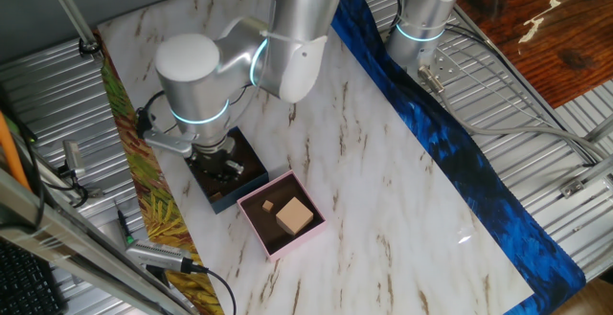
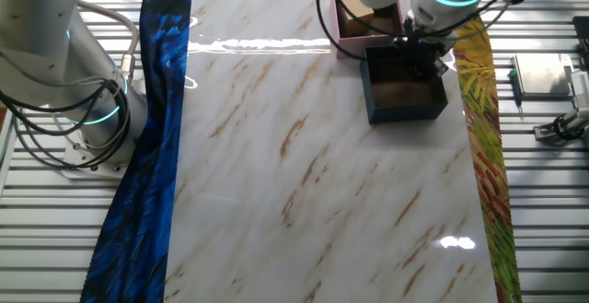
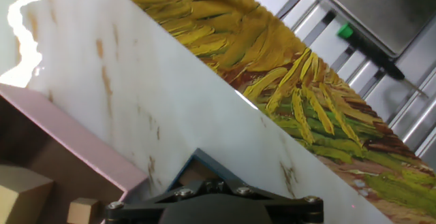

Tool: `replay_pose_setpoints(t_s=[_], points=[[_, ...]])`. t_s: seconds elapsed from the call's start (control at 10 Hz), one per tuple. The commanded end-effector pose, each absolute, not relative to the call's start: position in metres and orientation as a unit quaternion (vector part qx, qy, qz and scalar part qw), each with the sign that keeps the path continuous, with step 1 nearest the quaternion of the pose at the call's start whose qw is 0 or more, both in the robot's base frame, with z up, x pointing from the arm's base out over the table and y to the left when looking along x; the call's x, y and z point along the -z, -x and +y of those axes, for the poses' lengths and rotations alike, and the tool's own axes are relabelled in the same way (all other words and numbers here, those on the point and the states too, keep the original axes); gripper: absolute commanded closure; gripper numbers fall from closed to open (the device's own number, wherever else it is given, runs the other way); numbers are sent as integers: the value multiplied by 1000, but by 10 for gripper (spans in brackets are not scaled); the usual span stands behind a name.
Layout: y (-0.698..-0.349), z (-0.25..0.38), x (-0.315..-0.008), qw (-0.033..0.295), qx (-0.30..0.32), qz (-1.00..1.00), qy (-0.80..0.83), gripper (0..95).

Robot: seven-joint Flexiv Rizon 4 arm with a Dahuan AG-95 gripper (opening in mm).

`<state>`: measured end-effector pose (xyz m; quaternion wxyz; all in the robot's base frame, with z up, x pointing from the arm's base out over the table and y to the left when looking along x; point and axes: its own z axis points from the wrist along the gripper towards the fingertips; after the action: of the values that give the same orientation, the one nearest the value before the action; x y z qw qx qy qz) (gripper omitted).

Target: Move an object from one box to another

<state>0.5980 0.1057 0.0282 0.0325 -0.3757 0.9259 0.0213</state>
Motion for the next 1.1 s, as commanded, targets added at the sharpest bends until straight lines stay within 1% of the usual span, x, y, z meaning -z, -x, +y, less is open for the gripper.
replay_pose_setpoints(t_s=[0.1, 0.3, 0.7, 1.1], points=[[-588, 101, -36, 18, -27, 926, 376, 950], [-591, 101, -48, 14, -30, 927, 374, 950], [-622, 124, -71, 19, -35, 933, 358, 950], [-637, 138, -67, 25, -39, 938, 343, 950]])
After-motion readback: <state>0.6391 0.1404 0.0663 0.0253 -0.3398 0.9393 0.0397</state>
